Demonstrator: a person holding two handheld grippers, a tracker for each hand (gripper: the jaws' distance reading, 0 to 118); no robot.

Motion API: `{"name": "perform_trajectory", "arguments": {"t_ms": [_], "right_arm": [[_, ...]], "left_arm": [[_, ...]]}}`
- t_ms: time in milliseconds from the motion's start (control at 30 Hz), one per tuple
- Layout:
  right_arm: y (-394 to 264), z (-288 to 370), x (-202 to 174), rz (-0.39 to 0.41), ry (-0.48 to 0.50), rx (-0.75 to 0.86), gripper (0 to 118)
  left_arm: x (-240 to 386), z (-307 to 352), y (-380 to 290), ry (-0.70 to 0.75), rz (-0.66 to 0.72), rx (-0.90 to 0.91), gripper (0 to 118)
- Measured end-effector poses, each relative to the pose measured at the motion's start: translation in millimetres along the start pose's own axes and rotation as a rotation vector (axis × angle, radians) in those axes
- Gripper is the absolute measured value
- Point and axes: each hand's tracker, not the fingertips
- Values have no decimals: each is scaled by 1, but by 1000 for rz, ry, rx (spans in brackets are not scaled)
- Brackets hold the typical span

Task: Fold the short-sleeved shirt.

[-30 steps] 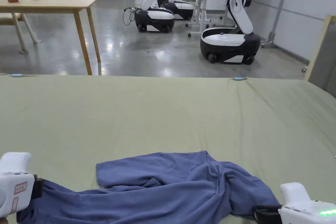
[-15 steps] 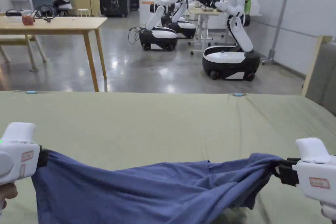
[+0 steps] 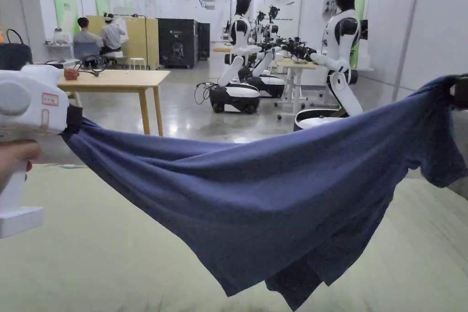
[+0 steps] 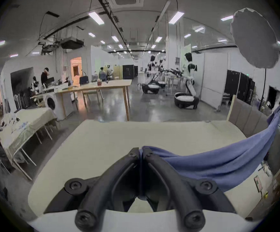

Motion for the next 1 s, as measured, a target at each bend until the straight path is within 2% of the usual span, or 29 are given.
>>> {"name": "perform_trajectory", "arguments": {"t_ms": [133,267,500,633,833,1000], "right_arm": [[24,-12,-2,13,-26,26,10],[13,-36,-4,5,-36,25,10],[-76,-87,-13,-59,-45,-59,10],[-122,-95,-11,-83,-53,-109,10],[-173,-42,8,-25,-19,-177,10],[-265,25,12,54,34,-327,10]], "left_arm": [[3,-1,37,-15,40,56,0],[6,-20,42,-3,33,57,0],[17,-79,-38,-2,47,-33,0],[18,-89,-80,-22,88,-67,0],[7,-47,-131,-85,115,-119,0],[-4,0,-229,-102,90,-252,0]]}}
